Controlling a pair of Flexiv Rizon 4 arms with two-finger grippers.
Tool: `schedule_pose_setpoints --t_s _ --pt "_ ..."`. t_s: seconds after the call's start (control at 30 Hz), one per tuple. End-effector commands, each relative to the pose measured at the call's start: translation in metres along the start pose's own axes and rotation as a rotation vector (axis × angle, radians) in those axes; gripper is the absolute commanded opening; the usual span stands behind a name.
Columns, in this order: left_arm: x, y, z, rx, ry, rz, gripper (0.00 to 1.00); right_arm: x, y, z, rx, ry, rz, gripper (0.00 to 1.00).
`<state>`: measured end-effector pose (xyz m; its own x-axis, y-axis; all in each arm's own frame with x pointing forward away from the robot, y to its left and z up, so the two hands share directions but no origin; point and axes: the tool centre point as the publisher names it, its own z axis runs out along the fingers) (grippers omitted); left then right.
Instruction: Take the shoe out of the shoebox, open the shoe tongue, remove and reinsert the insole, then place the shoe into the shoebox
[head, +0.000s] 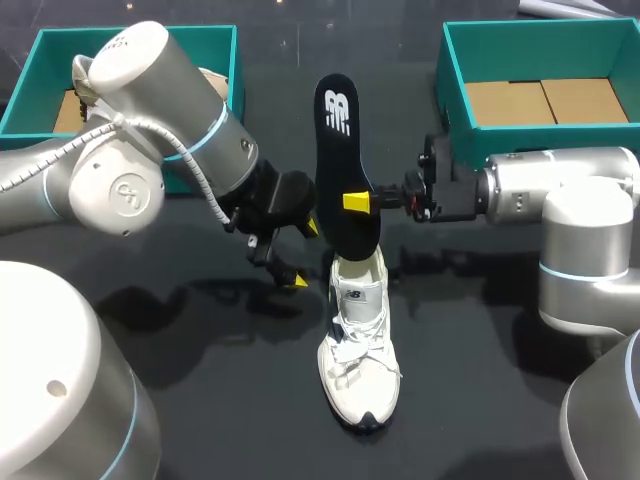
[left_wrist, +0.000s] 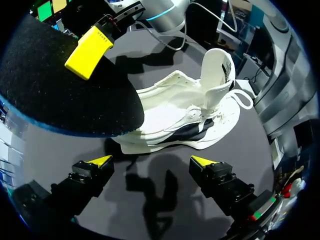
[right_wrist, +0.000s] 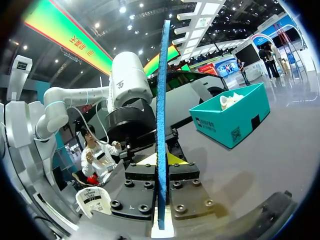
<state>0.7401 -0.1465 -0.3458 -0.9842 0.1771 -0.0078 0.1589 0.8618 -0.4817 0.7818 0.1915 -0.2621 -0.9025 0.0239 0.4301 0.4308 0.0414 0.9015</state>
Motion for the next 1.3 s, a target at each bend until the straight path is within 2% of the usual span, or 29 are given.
schedule_pose_setpoints --t_s 0.03,0.9,1.3 --pt "-0.005 -0.001 0.008 -0.004 0.014 0.0 1.0 0.001 0.0 0.002 0.007 -0.007 0.003 0.0" --pt "-0.002 -0.004 0.018 -0.011 0.047 0.023 1.0 0.009 -0.007 -0.003 -0.021 -0.044 -0.018 0.0" --pt "-0.002 -0.004 0.018 -0.011 0.047 0.023 1.0 0.013 -0.005 -0.002 -0.028 -0.145 -0.008 0.0"
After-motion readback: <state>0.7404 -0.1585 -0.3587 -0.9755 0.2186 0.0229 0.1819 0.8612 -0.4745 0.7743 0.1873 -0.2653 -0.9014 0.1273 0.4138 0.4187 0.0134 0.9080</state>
